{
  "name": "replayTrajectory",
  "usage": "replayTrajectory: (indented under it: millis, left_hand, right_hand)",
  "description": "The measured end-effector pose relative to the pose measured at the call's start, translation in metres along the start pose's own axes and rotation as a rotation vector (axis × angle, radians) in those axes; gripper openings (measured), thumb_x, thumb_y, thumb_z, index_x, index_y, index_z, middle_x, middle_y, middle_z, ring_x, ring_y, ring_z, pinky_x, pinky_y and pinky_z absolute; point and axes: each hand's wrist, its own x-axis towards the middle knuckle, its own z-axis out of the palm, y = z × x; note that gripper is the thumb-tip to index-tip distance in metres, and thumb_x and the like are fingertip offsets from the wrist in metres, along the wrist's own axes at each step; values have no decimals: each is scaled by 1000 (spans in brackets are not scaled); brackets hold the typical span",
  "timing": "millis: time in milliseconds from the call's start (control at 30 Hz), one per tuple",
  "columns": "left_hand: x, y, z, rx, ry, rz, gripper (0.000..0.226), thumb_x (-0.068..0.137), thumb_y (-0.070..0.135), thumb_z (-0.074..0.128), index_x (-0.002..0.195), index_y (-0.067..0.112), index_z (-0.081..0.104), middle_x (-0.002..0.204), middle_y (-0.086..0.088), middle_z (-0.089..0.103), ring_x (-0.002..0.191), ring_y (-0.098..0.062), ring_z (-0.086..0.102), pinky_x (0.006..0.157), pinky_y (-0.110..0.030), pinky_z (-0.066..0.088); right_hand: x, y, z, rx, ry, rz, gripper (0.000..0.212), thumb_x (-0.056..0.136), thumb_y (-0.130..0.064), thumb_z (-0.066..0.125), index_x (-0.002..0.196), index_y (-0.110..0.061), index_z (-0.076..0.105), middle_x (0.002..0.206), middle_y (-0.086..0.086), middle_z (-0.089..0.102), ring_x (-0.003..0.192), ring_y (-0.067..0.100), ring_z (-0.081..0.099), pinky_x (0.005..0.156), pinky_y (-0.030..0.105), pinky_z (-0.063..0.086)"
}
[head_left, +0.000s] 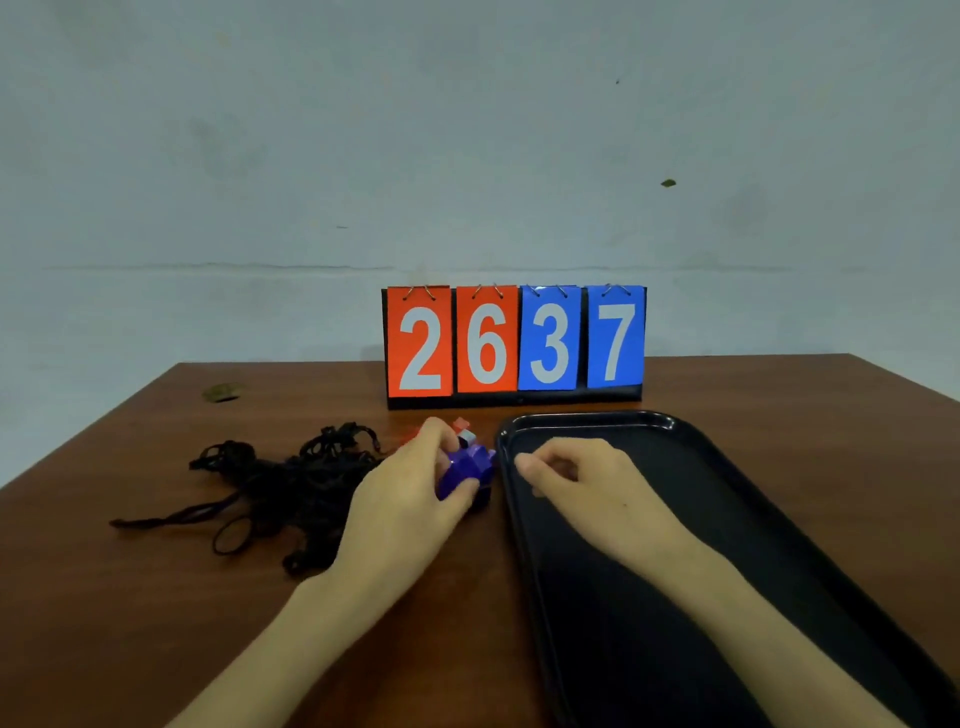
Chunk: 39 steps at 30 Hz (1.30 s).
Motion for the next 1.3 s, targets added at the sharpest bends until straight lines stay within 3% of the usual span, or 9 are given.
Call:
replayTrajectory:
  millis: [300, 400, 500, 667, 867, 1000, 1100, 1200, 1300]
  left_hand:
    - [-14, 26, 24, -211, 205, 91, 42, 75, 12, 76, 110, 20, 54, 91, 18, 52, 71, 2, 57, 68, -2, 44]
    - [-10, 25, 20, -397, 82, -78, 48, 79, 10, 71, 112, 31, 44, 92, 11, 56, 65, -9, 62, 56, -17, 52]
    - [-5, 22, 15, -654, -87, -262, 18, 88, 9, 61, 101, 19, 54, 80, -4, 63, 39, -14, 51, 35, -18, 39]
    - [11, 4, 0, -633, -222, -317, 5, 84, 15, 67, 84, 11, 63, 54, -7, 60, 33, -9, 41, 34, -17, 33]
    - [19, -19, -15, -416, -494, -247, 11, 78, 18, 73, 87, 22, 67, 67, 0, 68, 53, -8, 59, 57, -17, 51]
    - [21, -25, -24, -658, -434, -320, 18, 79, 25, 69, 93, 15, 70, 59, -1, 59, 43, -9, 42, 41, -18, 35]
    - [23, -26, -30, -915, -367, -362, 40, 80, 33, 60, 98, -3, 62, 62, -5, 48, 40, -7, 29, 37, -17, 24]
    - [24, -22, -32, -1142, -331, -374, 23, 88, 19, 50, 93, -1, 60, 69, -7, 50, 45, -7, 33, 40, -17, 27]
    - [21, -12, -26, -1262, -332, -392, 23, 81, 9, 51, 100, -2, 58, 76, -7, 62, 52, -9, 41, 46, -18, 37]
  right_hand:
    - [-9, -14, 13, 488, 26, 108, 22, 79, -27, 70, 98, -18, 63, 90, -3, 67, 83, 7, 63, 66, 17, 48]
    - [-4, -18, 9, 707, -4, 209, 24, 85, -24, 63, 107, -15, 61, 99, 1, 68, 91, 10, 65, 76, 23, 53]
    - [8, -20, -3, 1003, -66, 268, 24, 90, -25, 56, 110, -12, 58, 101, 5, 71, 95, 16, 67, 85, 34, 53]
    - [15, -17, -19, 1431, 36, 430, 23, 95, -24, 48, 94, -3, 55, 72, 10, 68, 77, 23, 66, 77, 38, 53]
    - [19, 1, -27, 1281, 259, 326, 23, 98, -32, 39, 106, -13, 49, 66, 0, 44, 48, 6, 33, 46, 20, 34]
    - [20, 7, -39, 1071, 372, 238, 22, 98, -32, 39, 108, -14, 47, 68, 0, 44, 43, 5, 27, 39, 18, 25]
    - [20, 9, -38, 785, 328, 223, 22, 96, -31, 43, 107, -13, 50, 70, 1, 47, 45, 5, 33, 40, 17, 28]
    - [20, 10, -27, 400, 200, 138, 22, 94, -34, 46, 98, -14, 54, 76, 0, 58, 46, 2, 46, 50, 18, 29]
    - [15, 3, -13, 349, -29, 139, 22, 95, -35, 44, 96, -16, 54, 87, 4, 69, 37, -4, 48, 47, 16, 30]
